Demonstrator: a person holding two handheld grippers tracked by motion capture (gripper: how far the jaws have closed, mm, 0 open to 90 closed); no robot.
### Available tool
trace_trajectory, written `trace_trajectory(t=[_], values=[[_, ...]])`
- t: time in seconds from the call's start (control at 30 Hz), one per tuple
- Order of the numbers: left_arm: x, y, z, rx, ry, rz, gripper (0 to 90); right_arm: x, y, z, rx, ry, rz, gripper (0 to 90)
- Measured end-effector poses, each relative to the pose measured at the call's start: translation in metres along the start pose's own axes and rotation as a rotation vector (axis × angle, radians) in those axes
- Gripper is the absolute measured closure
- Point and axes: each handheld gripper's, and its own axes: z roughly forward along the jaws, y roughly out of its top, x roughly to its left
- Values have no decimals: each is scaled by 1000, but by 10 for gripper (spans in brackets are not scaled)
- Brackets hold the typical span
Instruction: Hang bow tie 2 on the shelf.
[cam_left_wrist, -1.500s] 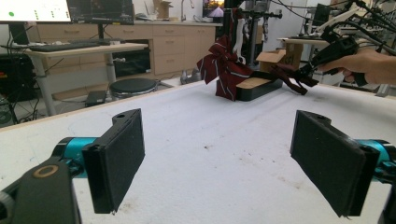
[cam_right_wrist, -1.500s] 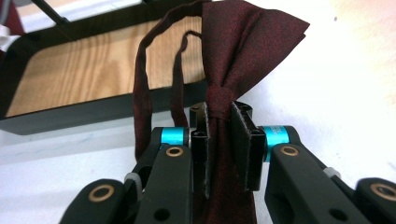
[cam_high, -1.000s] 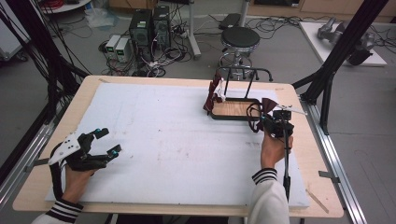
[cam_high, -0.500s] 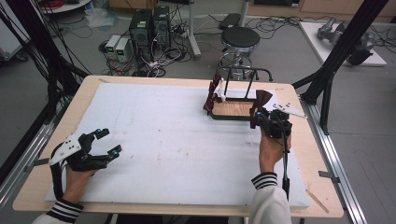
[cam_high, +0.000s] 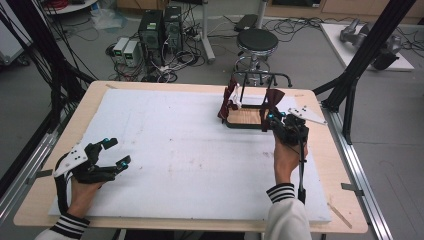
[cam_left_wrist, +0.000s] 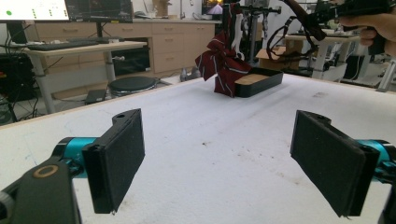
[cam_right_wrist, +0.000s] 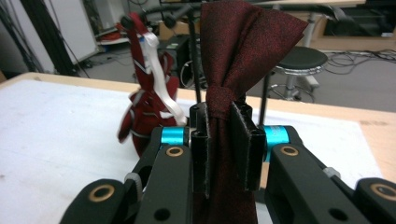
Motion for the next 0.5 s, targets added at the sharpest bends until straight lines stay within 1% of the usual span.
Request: trace_trajectory(t=[0.07,0.1,0.2,0.27,0.33,0.5], values=[[0,0,0,0,0,-1,180,3,4,1,-11,2,-9,788],[0,0,0,0,0,-1,180,5,6,1,-17,7,-2,787],[0,0,0,0,1,0,180,8,13,4,-32,2,-9,788],[0,0,0,-3,1,0,180,10,17,5,-33,-10,-2,787],[1,0,-1,-7,2,-4,180,11,23,8,-42,-19,-4,787],[2,0,-1,-10,4,-6,180,12,33,12,-47,-59,-13,787]])
